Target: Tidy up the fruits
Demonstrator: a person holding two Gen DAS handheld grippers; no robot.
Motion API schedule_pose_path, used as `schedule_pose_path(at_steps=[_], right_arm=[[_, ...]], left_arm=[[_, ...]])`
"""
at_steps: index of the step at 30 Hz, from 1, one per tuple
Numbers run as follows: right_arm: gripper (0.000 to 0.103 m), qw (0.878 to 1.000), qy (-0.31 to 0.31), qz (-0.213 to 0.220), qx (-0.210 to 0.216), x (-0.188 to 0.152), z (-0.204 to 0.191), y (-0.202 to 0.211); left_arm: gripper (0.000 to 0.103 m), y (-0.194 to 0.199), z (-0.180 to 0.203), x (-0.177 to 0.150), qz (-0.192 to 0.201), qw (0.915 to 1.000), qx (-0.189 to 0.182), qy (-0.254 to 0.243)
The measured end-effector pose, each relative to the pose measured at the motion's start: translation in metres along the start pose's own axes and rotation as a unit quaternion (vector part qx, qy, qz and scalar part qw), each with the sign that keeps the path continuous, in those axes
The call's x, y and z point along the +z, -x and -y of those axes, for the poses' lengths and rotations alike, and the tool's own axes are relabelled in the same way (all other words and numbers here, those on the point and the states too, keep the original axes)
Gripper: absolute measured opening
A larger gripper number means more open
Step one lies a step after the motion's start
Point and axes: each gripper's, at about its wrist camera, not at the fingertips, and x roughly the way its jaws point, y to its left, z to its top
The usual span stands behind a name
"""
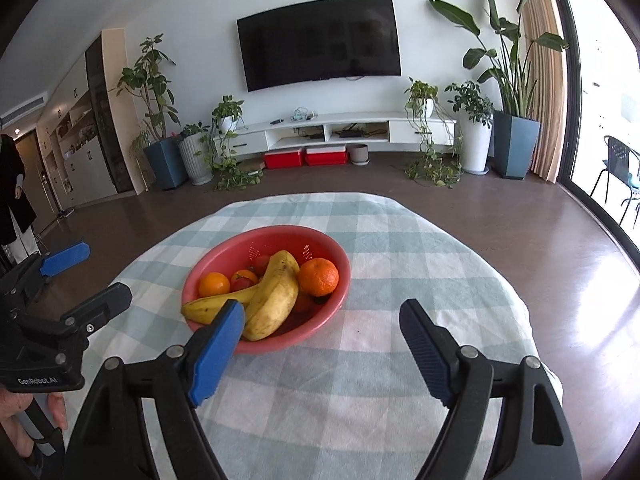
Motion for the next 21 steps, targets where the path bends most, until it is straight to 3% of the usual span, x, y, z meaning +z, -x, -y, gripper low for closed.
schedule_pose_path(at_steps=[3, 7, 12, 16, 21], right_arm=[[0.092, 0.999, 0.012, 0.046, -0.008, -0.006, -0.013, 0.035], [0.103, 0.992, 0.021, 0.126, -0.02, -0.014, -0.029, 0.084], [0.103, 0.985, 0.032, 0.164, -0.04, -0.022, -0.043, 0.127], [0.103, 0.987, 0.01, 0.156, -0.04, -0.041, -0.043, 0.145], [0.103, 0.995, 0.004, 0.093, -0.029, -0.073, -0.048, 0.141]], left_arm=[[0.103, 0.037, 0.01, -0.012, 0.021, 0.9993, 0.03, -0.006], [0.103, 0.072, 0.01, -0.027, 0.012, 0.9939, 0.106, 0.029], [0.103, 0.101, -0.008, -0.046, -0.005, 0.9903, 0.109, 0.085], [0.103, 0.11, -0.02, -0.067, -0.039, 0.9866, 0.104, 0.12], [0.103, 0.115, -0.012, -0.093, -0.065, 0.9868, 0.094, 0.114]])
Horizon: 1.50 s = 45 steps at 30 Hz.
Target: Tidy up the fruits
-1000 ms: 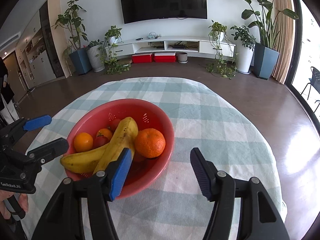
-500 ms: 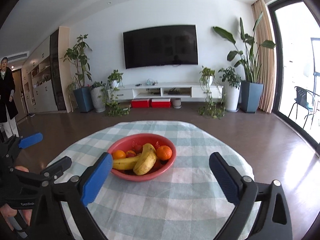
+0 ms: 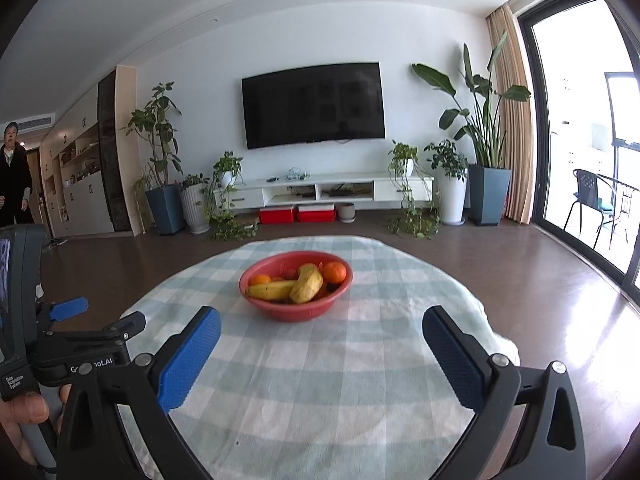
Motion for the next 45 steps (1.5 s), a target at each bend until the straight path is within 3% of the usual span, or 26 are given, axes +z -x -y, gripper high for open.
schedule_pose_path(at_steps=[7, 13, 45], right_arm=[[0.103, 0.997, -0.032, -0.072, -0.002, -0.032, 0.002, -0.007], [0.103, 0.994, -0.025, -0.102, -0.029, -0.05, 0.0, -0.013], [0.103, 0.991, -0.021, -0.128, -0.037, -0.061, -0.006, -0.02]], left_arm=[[0.103, -0.004, 0.018, -0.033, -0.031, 0.9994, -0.015, -0.009], [0.103, -0.012, 0.026, -0.044, -0.05, 0.9983, -0.028, -0.009], [0.103, -0.029, 0.028, -0.056, -0.073, 0.9963, -0.046, -0.008]])
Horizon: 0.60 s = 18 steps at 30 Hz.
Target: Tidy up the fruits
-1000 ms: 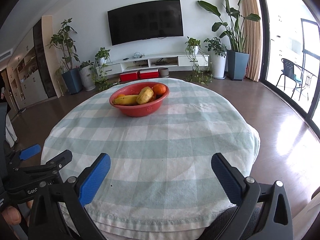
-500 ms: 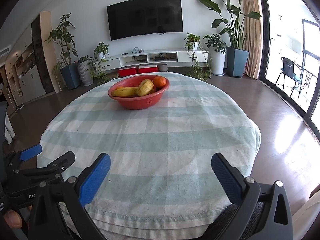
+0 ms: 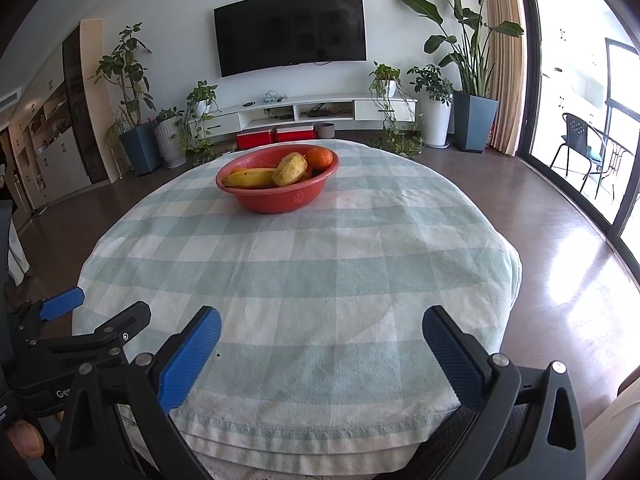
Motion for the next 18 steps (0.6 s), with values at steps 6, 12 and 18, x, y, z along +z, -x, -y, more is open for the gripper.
schedule_pose_path(at_steps=[6, 12, 18], right_arm=[[0.103, 1.0, 0.001, -0.003, -0.001, -0.0036, 0.0007, -0.0013], [0.103, 1.0, 0.002, -0.004, -0.001, -0.0073, 0.0014, -0.0024], [0.103, 1.0, 0.002, -0.004, -0.001, -0.0071, 0.0013, -0.002]], left_arm=[[0.103, -0.0006, -0.0005, -0.0009, 0.0, 1.0, 0.0, 0.001], [0.103, -0.0005, -0.0005, -0.001, -0.001, 1.0, -0.001, 0.001], [0.103, -0.0015, -0.0004, -0.0037, -0.002, 1.0, -0.002, 0.001]])
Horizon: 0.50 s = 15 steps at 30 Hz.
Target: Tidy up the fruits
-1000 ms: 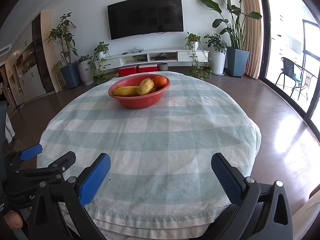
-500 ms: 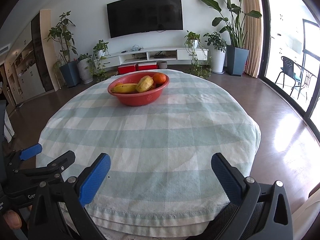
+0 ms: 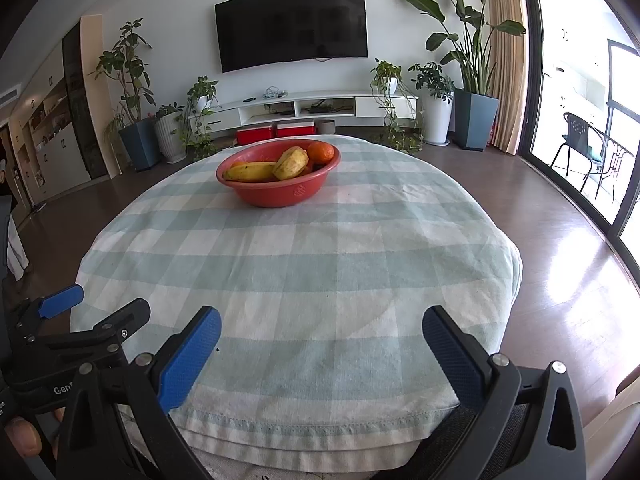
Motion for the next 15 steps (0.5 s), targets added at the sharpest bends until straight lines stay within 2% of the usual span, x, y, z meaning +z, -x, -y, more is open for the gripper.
schedule_pose_path(at_steps=[15], right_arm=[[0.103, 1.0, 0.001, 0.0, 0.0, 0.0007, -0.0003, 0.0012]], left_arm=[[0.103, -0.0006, 0.0, -0.0026, 0.0, 1.0, 0.0, -0.001]])
